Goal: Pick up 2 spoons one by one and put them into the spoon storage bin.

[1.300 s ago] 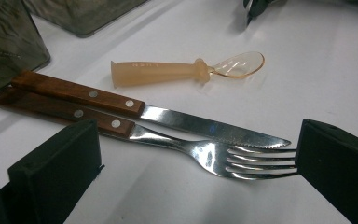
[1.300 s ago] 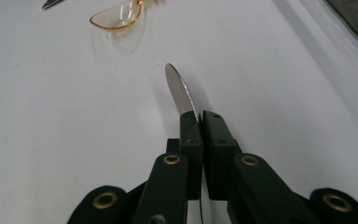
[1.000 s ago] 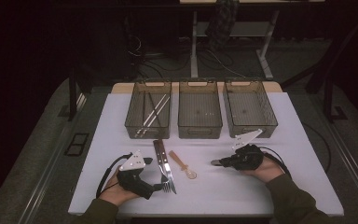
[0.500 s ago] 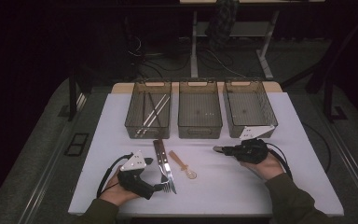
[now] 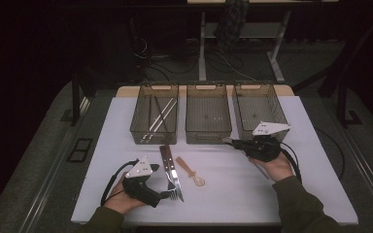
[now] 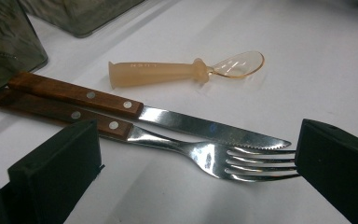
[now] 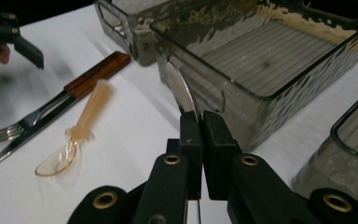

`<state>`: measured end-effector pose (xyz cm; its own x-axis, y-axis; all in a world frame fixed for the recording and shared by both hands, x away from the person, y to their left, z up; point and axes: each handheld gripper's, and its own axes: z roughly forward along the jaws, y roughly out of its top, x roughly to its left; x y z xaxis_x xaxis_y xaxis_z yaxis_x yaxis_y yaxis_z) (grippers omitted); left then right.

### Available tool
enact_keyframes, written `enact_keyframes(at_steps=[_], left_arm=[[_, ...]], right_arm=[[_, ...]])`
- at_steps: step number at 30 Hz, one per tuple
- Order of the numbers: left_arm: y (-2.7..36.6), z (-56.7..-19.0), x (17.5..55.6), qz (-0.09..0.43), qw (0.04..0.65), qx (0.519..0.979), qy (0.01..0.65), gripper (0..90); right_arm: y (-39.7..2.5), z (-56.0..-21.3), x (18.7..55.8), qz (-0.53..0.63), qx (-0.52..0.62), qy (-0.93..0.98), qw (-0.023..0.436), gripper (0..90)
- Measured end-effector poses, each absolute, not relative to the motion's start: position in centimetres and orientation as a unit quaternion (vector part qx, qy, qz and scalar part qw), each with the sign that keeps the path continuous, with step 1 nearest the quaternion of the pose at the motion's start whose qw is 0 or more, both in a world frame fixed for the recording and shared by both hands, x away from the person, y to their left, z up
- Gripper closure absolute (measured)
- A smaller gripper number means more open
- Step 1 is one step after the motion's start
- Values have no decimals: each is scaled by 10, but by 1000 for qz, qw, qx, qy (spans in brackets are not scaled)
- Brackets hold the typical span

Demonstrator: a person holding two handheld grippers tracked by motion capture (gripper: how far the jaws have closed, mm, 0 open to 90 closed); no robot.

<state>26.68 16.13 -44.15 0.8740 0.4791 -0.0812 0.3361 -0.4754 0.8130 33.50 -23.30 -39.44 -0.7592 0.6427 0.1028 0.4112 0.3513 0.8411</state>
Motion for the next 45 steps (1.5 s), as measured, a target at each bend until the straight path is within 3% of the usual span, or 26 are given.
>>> enact_keyframes(at_steps=[16, 45], left_arm=[[161, -442, 268, 75, 459, 852, 242, 0], [160, -442, 266, 75, 458, 854, 234, 0]], right_arm=[[-225, -381, 356, 485, 342, 792, 141, 867], [-185, -336, 429, 497, 375, 764, 169, 866]])
